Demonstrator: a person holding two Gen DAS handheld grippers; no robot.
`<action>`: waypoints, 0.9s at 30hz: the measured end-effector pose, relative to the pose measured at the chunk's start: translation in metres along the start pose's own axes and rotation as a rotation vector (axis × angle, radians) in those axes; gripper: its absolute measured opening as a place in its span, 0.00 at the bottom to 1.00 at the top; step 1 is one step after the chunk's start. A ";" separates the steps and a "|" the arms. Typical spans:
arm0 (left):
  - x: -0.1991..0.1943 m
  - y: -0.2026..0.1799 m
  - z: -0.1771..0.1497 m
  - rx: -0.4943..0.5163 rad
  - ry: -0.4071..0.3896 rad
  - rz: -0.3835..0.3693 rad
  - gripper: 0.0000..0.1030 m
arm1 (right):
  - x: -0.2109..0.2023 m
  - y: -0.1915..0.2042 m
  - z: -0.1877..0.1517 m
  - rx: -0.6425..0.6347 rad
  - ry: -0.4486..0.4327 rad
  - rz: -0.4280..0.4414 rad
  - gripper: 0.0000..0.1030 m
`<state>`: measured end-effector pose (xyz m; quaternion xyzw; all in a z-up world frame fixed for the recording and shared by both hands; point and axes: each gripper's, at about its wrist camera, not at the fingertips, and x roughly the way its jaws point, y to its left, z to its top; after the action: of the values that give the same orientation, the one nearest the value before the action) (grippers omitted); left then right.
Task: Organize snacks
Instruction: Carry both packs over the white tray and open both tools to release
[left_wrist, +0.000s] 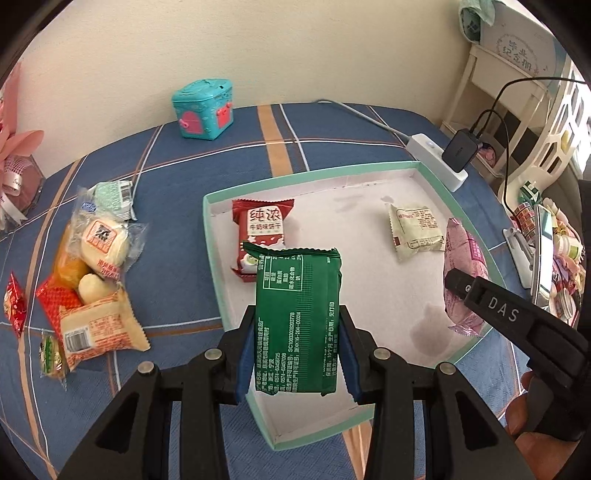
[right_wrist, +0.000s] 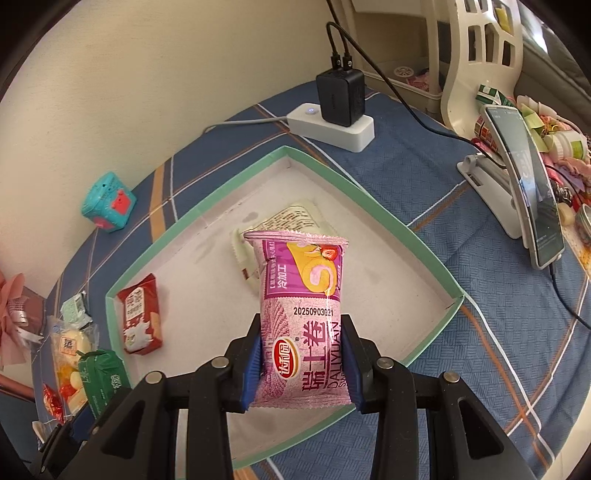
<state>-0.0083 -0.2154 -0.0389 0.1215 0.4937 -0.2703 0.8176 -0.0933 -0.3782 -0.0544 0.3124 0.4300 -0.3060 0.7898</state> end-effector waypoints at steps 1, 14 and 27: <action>0.002 -0.001 0.001 0.006 0.002 0.000 0.40 | 0.002 -0.002 0.001 0.003 0.000 -0.004 0.39; 0.027 -0.009 0.002 0.044 0.046 0.010 0.40 | 0.022 -0.008 0.002 0.006 0.028 -0.047 0.39; 0.045 -0.009 -0.009 0.047 0.111 0.029 0.40 | 0.029 -0.004 -0.003 -0.013 0.058 -0.061 0.42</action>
<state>-0.0036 -0.2332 -0.0815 0.1627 0.5298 -0.2630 0.7897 -0.0854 -0.3844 -0.0816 0.3026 0.4641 -0.3181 0.7693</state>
